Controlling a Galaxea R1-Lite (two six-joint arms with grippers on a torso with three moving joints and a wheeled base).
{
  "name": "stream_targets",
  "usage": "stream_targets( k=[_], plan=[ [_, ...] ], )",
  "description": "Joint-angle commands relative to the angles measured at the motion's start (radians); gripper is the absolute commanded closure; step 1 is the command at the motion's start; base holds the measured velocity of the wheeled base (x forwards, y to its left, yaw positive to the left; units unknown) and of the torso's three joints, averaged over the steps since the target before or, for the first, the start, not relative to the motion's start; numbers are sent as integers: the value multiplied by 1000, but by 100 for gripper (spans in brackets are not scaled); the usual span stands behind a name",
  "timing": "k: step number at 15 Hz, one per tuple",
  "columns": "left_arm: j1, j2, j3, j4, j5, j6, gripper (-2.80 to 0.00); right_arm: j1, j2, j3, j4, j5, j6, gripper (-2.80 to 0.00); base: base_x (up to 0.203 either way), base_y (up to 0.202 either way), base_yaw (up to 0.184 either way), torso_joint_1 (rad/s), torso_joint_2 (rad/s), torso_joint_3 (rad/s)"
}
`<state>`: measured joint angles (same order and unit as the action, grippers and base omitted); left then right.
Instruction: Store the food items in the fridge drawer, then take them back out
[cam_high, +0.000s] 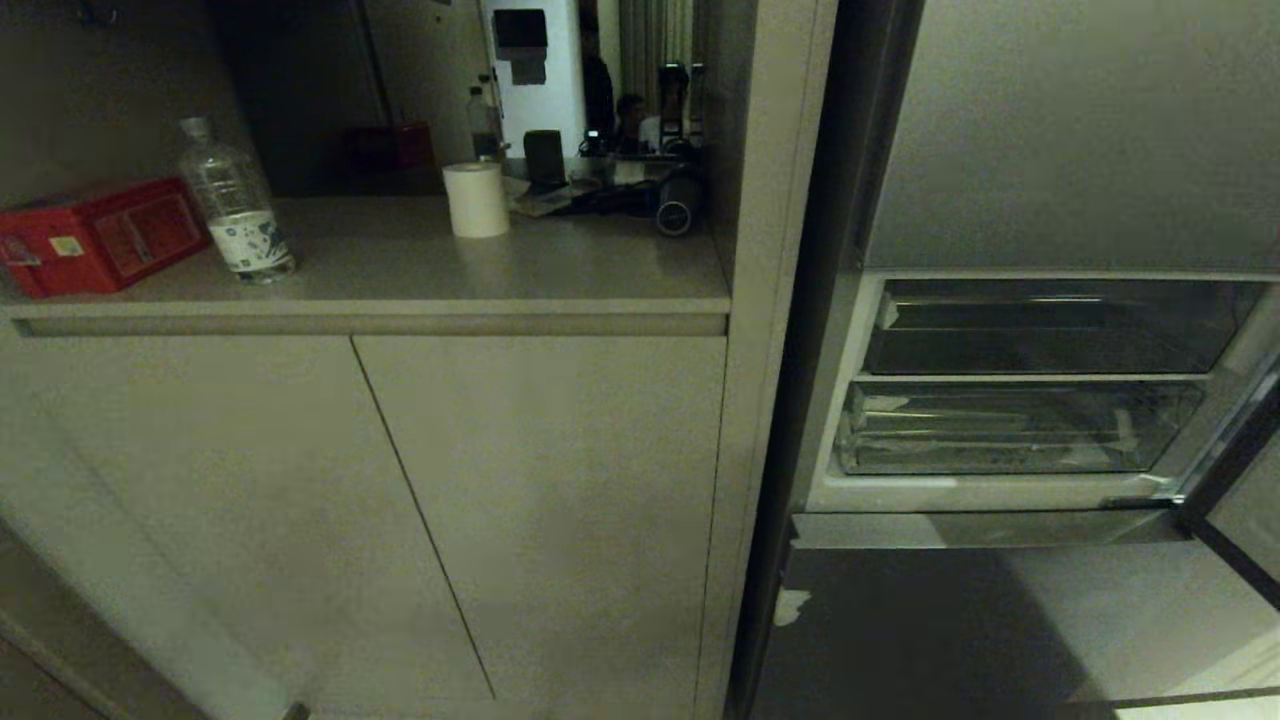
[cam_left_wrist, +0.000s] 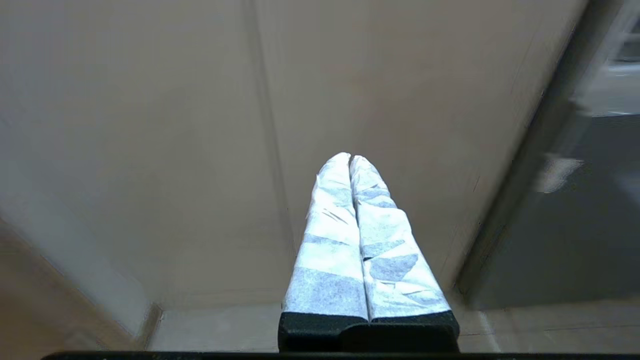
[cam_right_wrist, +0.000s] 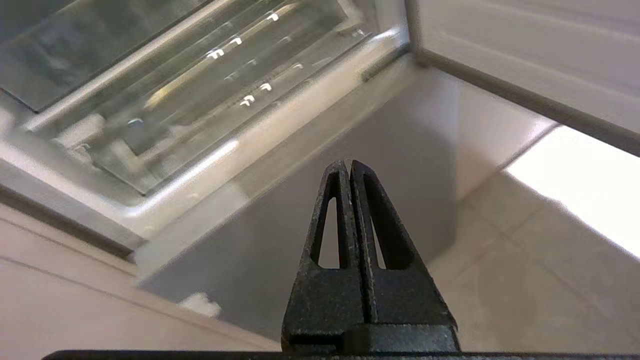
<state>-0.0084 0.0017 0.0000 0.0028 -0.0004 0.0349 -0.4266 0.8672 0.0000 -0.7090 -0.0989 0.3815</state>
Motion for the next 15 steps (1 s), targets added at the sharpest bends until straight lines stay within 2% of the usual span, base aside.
stream_targets(
  k=[1,6,15],
  plan=[
    [1,0,0,0,0,0,0,0,-1,31,-4,1,0,0,-7,7,-134,5,4,1],
    [1,1,0,-1,0,0,0,-9,-2,31,-6,-1,-35,0,-1,7,-176,2,4,1],
    [1,0,0,-1,0,0,0,-60,-4,31,3,-4,-34,0,-1,7,-174,2,4,4]
  ],
)
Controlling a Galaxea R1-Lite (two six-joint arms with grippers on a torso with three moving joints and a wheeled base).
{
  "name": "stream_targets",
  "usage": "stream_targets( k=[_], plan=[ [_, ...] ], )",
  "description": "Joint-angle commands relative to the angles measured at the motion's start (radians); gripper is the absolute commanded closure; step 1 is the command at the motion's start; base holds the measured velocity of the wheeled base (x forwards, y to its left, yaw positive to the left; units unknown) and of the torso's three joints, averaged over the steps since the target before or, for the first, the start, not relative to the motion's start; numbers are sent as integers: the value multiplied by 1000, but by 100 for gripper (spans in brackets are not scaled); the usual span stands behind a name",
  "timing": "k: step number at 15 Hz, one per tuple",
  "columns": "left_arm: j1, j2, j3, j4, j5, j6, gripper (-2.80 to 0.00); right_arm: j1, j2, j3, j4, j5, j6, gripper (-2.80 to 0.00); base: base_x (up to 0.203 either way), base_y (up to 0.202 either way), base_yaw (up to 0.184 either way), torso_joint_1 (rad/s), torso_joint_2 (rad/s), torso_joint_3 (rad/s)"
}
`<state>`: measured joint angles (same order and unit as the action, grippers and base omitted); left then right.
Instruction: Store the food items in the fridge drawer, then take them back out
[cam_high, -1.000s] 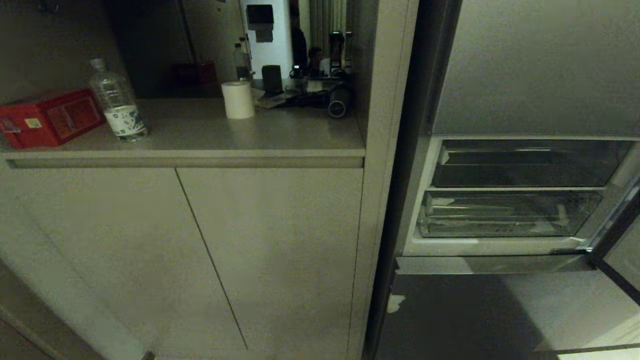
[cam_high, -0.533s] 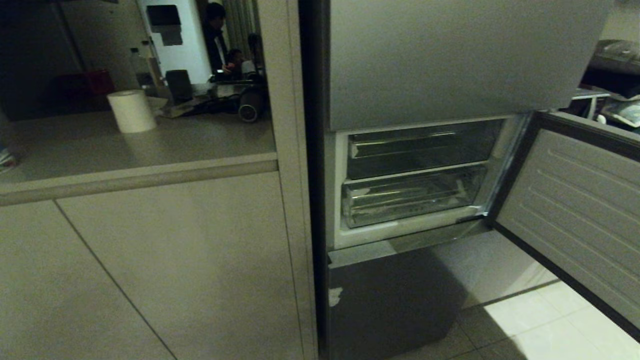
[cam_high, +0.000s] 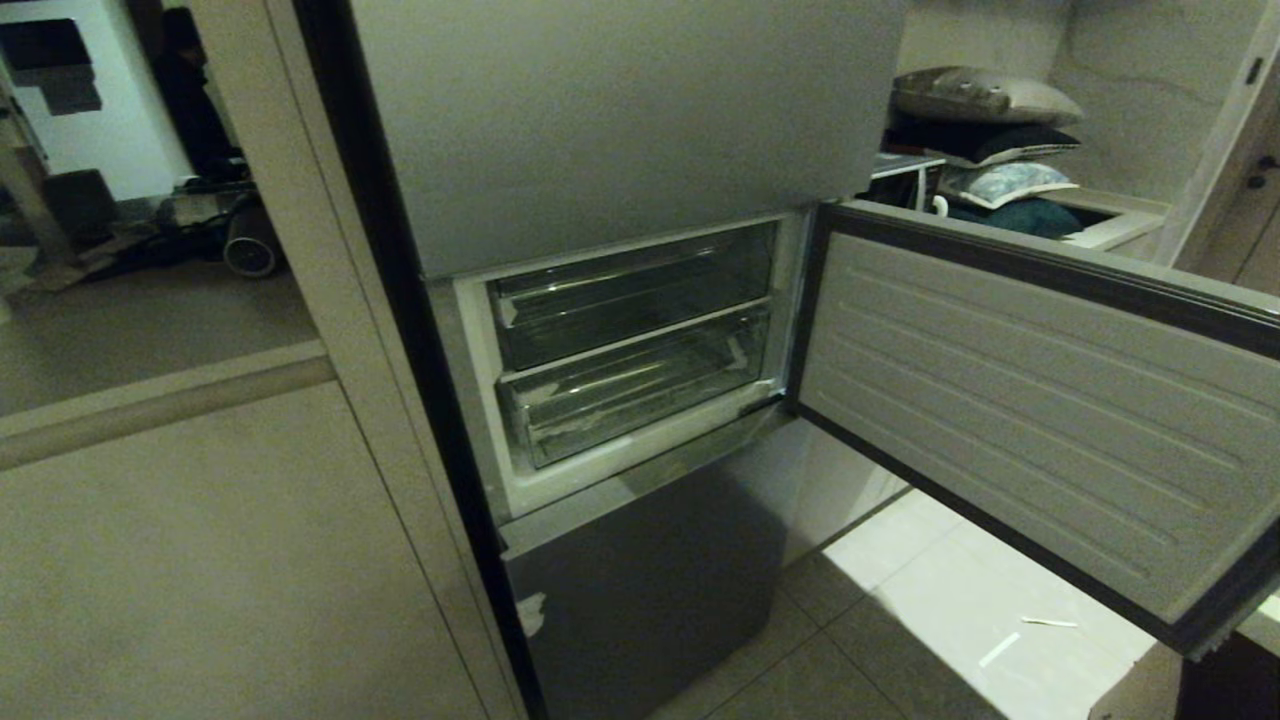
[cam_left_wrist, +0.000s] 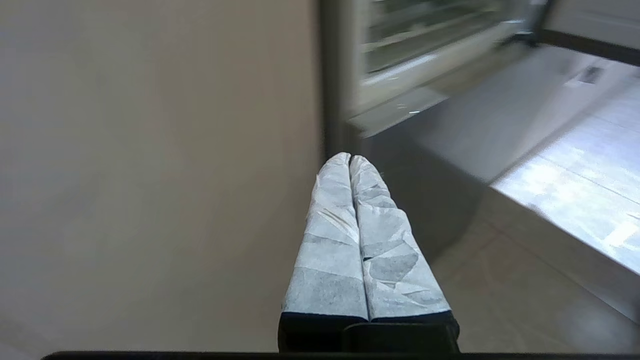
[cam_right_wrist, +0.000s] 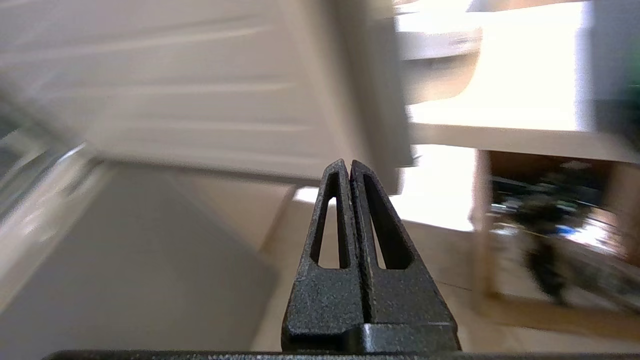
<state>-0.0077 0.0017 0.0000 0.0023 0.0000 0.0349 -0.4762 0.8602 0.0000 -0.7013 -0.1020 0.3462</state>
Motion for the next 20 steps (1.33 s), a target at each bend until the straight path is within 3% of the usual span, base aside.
stream_targets(
  k=[1,4,7,12,14,20],
  plan=[
    [0,0,0,-1,0,0,0,-24,3,30,-4,-9,-1,0,1,3,-108,1,-1,6],
    [0,0,0,-1,0,0,0,-31,3,-18,0,-105,0,0,1,2,-19,1,1,4],
    [0,0,0,1,0,0,0,-189,105,-130,1,-117,6,0,0,0,0,0,0,0],
    [0,0,0,1,0,0,0,-488,314,-305,-2,70,10,0,0,0,0,0,0,0],
    [0,1,0,0,0,0,0,-526,382,-341,-6,133,19,0,0,0,0,0,0,0],
    [0,0,0,1,0,0,0,-545,668,-488,-116,166,84,0,0,0,0,0,0,0]
  ],
)
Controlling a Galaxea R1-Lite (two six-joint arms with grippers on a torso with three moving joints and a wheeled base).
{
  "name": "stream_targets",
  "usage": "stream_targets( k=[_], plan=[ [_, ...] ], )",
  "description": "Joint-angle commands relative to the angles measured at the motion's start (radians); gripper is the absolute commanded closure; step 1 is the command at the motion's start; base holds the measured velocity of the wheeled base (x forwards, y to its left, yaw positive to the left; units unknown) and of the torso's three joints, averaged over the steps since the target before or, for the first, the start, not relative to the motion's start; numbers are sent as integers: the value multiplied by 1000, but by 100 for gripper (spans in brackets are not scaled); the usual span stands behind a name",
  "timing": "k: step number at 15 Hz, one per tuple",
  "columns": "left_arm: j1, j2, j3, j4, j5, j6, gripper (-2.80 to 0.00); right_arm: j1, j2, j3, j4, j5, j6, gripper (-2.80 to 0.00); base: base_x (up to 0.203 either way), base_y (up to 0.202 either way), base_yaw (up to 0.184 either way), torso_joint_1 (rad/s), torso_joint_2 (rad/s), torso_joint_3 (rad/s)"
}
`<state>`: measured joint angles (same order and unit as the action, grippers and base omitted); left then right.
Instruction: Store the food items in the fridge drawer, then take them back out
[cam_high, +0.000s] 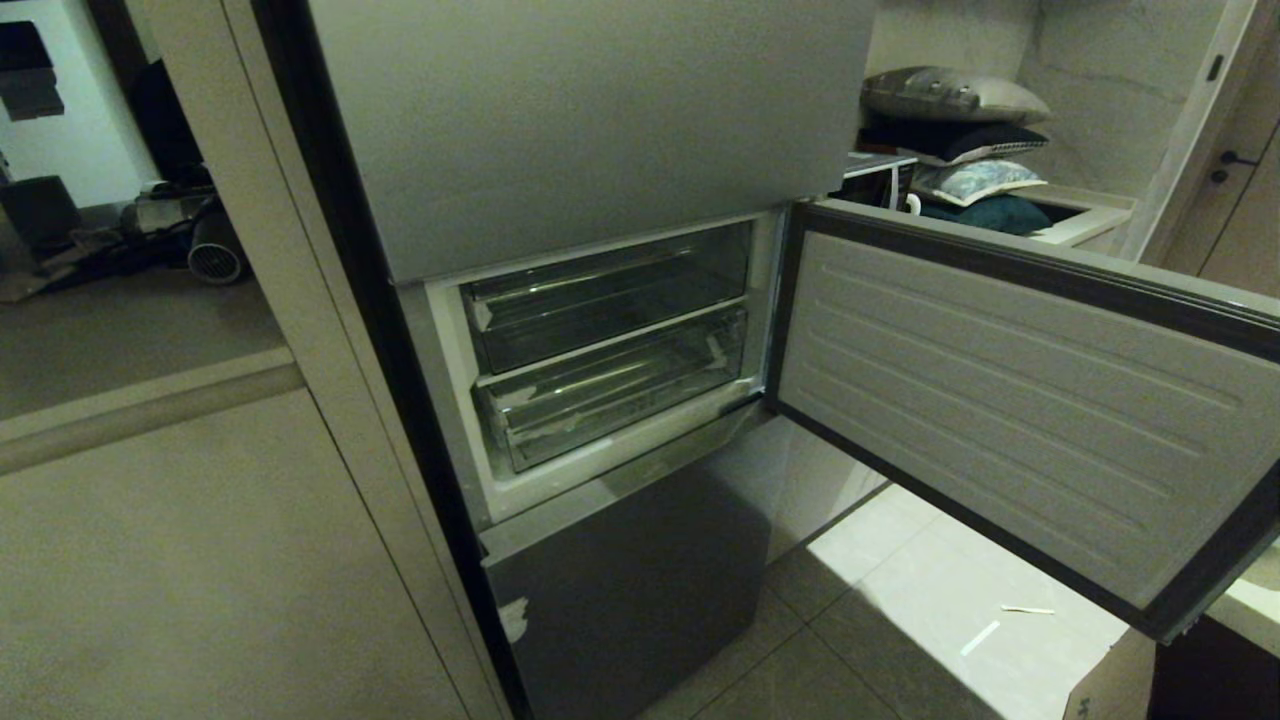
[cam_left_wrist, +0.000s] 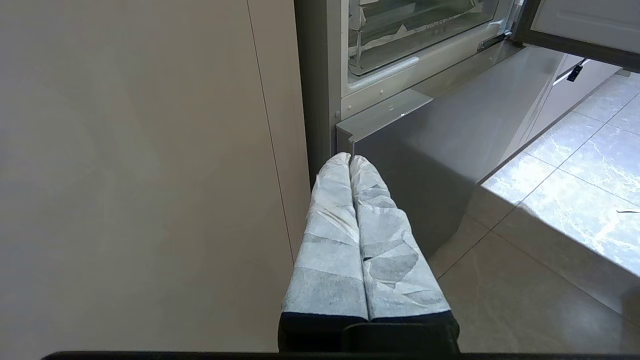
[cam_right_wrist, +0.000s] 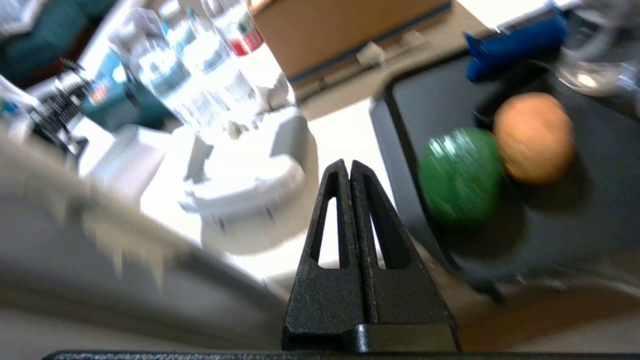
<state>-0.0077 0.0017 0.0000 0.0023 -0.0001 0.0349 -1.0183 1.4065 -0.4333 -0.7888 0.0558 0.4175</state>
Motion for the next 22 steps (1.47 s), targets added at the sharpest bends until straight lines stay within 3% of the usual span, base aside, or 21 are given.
stream_targets(
  k=[1,3,7,10,18,22],
  plan=[
    [0,0,0,1,0,0,0,-3,167,-97,-41,19,29,0,0,0,0,0,0,0],
    [0,0,0,1,0,0,0,-4,246,-173,-54,66,62,0,0,0,0,0,0,0],
    [0,0,0,1,0,0,0,-1,312,-217,-58,288,143,0,0,0,0,0,0,0],
    [0,0,0,1,0,0,0,0,336,-235,-58,366,214,0,0,0,0,0,0,0],
    [0,0,-1,1,-8,5,0,1,336,-269,-58,366,237,0,0,0,0,0,0,0],
    [0,0,0,-2,0,-30,0,9,352,-302,-58,366,239,0,0,0,0,0,0,0]
  ],
)
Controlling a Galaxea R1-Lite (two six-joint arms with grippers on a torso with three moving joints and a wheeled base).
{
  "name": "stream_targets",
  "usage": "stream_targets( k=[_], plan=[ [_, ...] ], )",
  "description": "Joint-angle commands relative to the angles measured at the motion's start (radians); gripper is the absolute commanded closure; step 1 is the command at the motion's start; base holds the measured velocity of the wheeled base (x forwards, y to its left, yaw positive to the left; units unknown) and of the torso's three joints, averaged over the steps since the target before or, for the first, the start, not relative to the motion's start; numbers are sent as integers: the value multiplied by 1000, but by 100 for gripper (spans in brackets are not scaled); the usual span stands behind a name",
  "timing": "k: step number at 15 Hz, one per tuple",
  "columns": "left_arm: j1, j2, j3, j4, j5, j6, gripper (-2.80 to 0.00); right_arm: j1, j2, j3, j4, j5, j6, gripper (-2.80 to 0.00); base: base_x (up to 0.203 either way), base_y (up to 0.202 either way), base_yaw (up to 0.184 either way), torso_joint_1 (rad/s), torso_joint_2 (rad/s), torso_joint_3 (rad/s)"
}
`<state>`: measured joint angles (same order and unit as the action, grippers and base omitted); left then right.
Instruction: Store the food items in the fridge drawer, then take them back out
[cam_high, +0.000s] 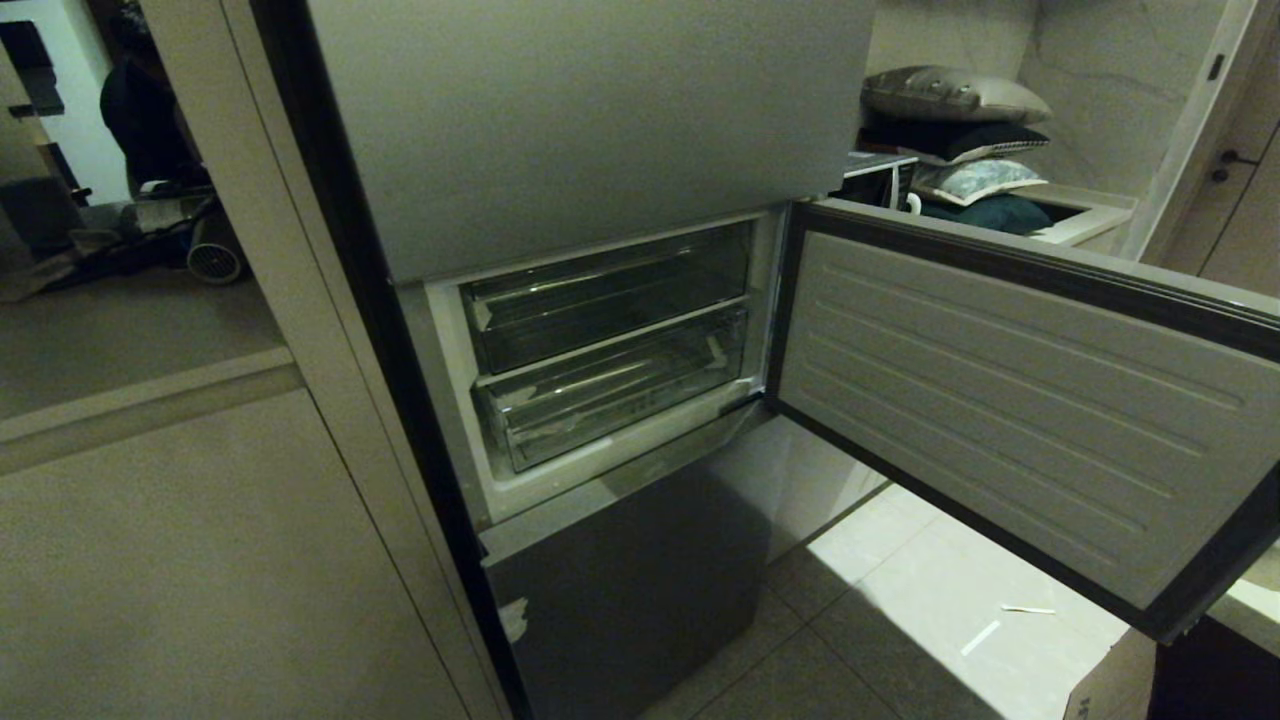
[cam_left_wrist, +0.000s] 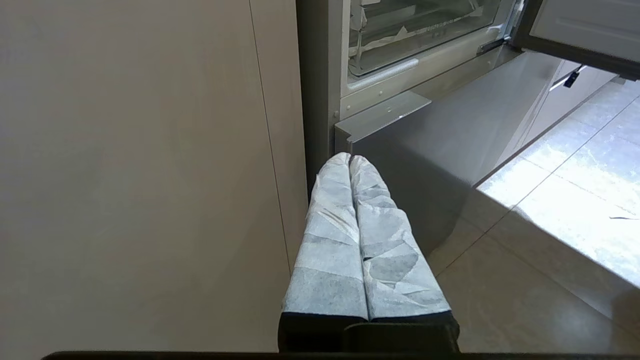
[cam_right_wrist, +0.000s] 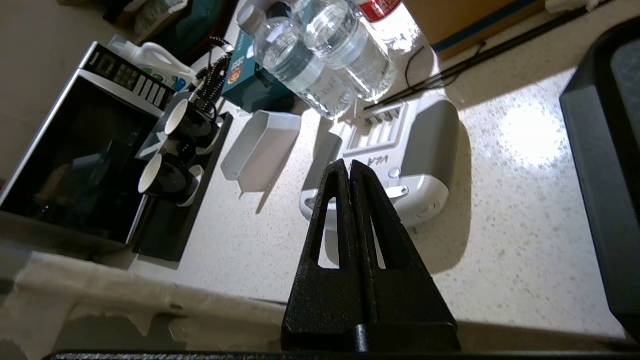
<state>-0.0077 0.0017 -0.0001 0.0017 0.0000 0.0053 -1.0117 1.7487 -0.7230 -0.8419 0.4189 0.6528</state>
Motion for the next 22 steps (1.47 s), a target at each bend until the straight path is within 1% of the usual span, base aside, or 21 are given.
stream_targets(
  k=[1,4,11,15,20,22],
  plan=[
    [0,1,0,0,0,-1,0,2,16,-21,-5,3,4,0,0,0,0,0,0,0],
    [0,0,0,-2,0,-1,0,5,22,-40,-5,4,16,0,0,0,0,0,0,0],
    [0,0,0,0,0,-1,0,70,28,-65,-5,6,51,0,0,0,0,0,0,0],
    [0,0,0,-1,0,-1,0,104,68,-104,-24,8,67,0,0,0,0,0,0,0],
    [0,0,0,-2,0,-1,0,115,62,-81,-40,50,67,0,0,0,0,0,0,0],
    [0,0,-1,0,0,-1,0,120,33,-45,-40,65,65,0,0,0,0,0,0,0]
  ],
)
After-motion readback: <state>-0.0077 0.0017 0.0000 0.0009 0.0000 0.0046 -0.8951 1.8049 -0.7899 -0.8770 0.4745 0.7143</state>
